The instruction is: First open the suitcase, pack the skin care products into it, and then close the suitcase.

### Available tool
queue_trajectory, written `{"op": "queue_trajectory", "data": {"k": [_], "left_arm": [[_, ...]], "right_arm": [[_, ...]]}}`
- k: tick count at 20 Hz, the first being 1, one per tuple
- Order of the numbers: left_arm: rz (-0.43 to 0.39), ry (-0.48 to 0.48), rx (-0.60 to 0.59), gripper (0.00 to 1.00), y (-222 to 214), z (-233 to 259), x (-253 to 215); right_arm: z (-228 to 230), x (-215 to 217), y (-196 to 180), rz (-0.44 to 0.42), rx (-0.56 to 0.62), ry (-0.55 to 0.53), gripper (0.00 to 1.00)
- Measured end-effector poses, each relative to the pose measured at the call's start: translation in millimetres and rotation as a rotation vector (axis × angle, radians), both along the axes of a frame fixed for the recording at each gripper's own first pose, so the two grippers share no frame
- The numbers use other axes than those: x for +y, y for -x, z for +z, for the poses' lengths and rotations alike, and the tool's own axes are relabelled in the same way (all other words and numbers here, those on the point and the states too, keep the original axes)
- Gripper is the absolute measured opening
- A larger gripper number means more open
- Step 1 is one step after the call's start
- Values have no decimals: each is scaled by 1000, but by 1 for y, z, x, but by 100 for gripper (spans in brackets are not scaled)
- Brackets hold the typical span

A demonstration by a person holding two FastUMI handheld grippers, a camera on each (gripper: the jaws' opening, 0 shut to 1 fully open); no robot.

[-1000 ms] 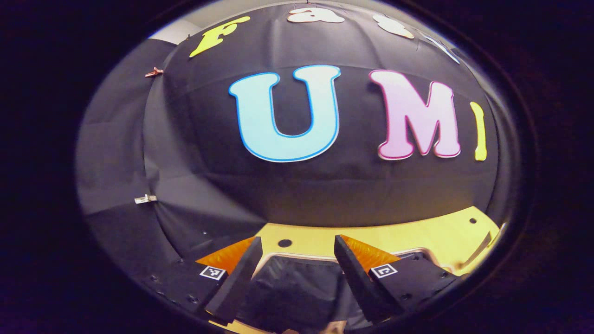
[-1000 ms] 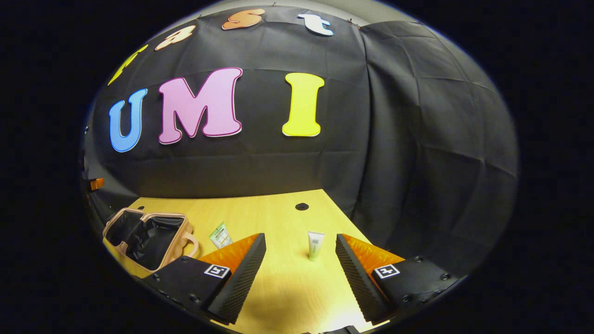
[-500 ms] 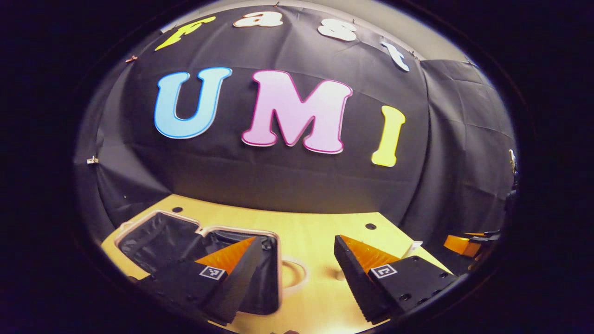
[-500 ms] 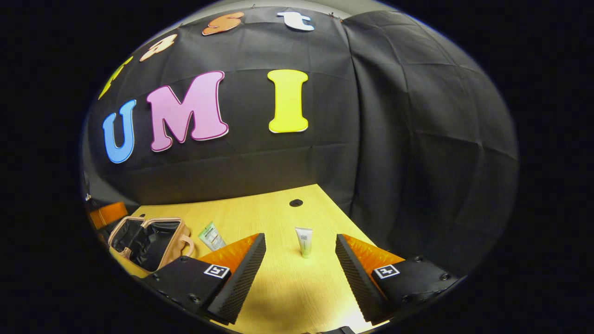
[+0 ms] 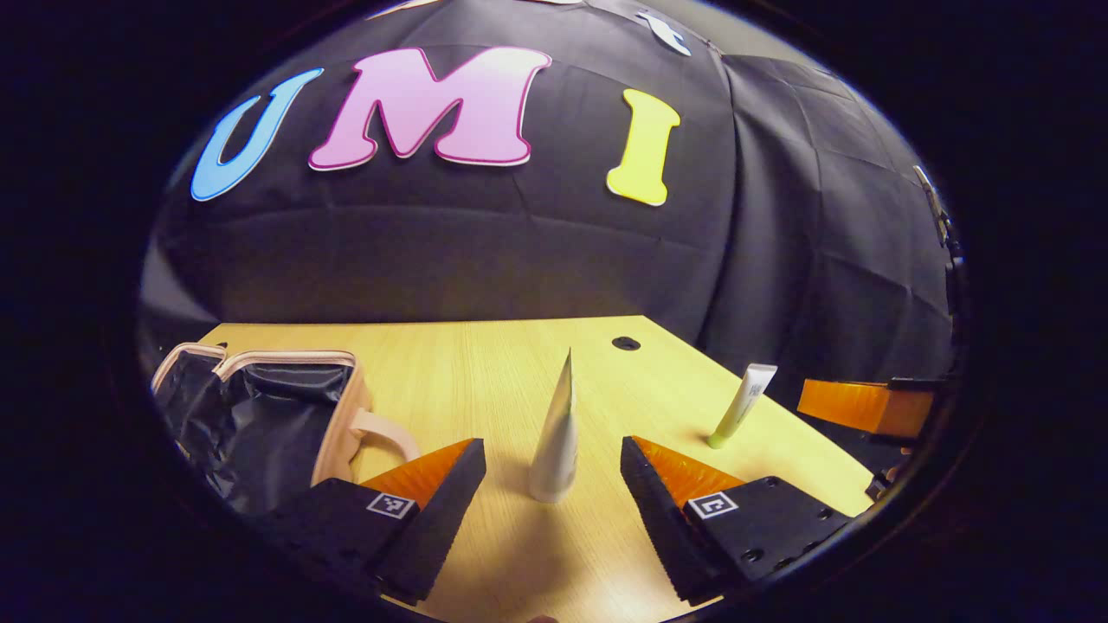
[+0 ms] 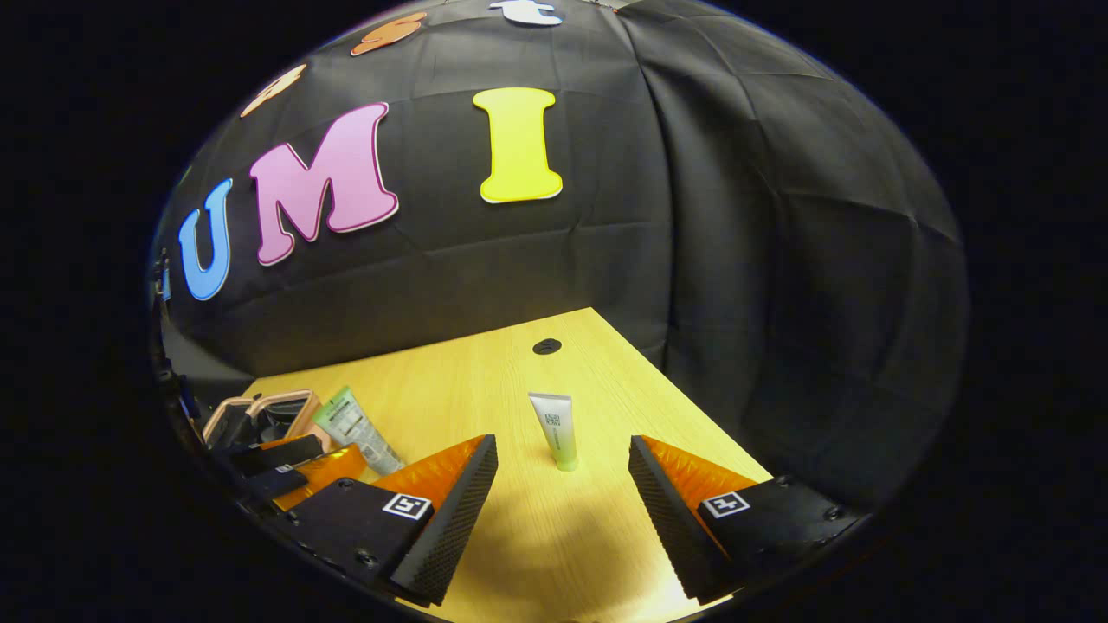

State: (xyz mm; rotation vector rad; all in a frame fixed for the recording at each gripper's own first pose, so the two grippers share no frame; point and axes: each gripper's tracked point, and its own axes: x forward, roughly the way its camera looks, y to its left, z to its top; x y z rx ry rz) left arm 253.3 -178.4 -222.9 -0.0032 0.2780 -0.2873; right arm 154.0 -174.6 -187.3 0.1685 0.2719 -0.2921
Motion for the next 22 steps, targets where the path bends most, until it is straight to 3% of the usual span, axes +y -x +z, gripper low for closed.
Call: {"op": "queue_trajectory", "data": {"k": [7,10,12,14,18,20,21,22], "left_arm": [[-5,-40,65,96,-49,-33,-26],[29,-63,97,72,-56,-47,-23],[44,-60,110,70,-59,-49,-18],[47,-50,113,48,-59,-51,-18],[55,-59,113,46,-60,-52,-17],[55,-63,114,46,-60,-52,-17],[54,-64,114,47,-60,-52,-17],[52,-64,115,47,-60,-52,-17]], "right_arm": [[-32,-11,-46,-22,48,-42,97],[-51,-11,-64,-23,80,-77,97],[-63,-14,-75,-26,102,-69,97],[-68,-20,-86,-32,106,-37,97],[-82,-29,-98,-40,135,17,97],[-85,-33,-102,-41,140,63,91],[-85,-32,-105,-38,140,72,80],[-86,-32,-105,-36,138,77,75]]}}
